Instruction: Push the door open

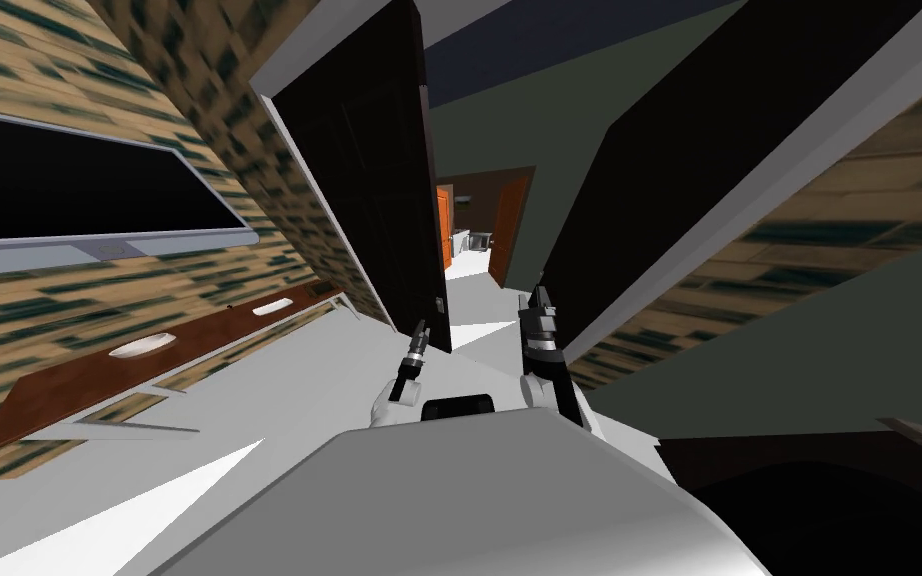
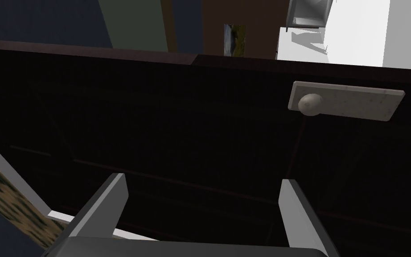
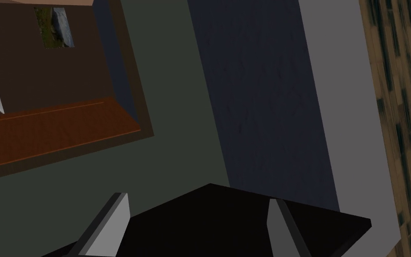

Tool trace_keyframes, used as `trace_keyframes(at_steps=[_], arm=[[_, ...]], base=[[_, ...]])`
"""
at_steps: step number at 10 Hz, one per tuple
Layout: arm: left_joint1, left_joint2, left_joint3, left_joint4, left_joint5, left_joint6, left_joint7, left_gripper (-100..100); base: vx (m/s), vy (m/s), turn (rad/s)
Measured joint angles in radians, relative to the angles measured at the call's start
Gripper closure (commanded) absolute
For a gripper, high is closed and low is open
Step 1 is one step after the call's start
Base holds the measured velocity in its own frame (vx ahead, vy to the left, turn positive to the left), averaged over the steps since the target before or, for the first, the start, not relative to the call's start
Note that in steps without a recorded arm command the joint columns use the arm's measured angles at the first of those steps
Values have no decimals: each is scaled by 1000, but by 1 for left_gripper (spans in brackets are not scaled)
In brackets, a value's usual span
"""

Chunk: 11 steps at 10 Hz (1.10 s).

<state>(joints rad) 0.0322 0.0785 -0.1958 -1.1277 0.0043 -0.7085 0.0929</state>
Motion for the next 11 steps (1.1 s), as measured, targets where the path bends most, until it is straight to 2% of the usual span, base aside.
trace_keyframes(at_steps=[1, 3, 5, 8, 10, 11], arm=[[-13, 0, -3, 26, -2, -1, 0, -100], [-40, -5, -9, 97, -6, -20, -1, -100], [-53, -5, -16, 140, -11, -29, 2, -100], [-89, -11, -24, 214, -17, -37, 2, -100], [-113, -16, -28, 272, -20, -51, 3, -100], [-114, -19, -35, 288, -24, -52, 2, -100]], base=[[77, 83, -70], [76, 77, -59], [64, 99, -77], [73, 83, -58], [78, 77, -81], [107, 113, -58]])
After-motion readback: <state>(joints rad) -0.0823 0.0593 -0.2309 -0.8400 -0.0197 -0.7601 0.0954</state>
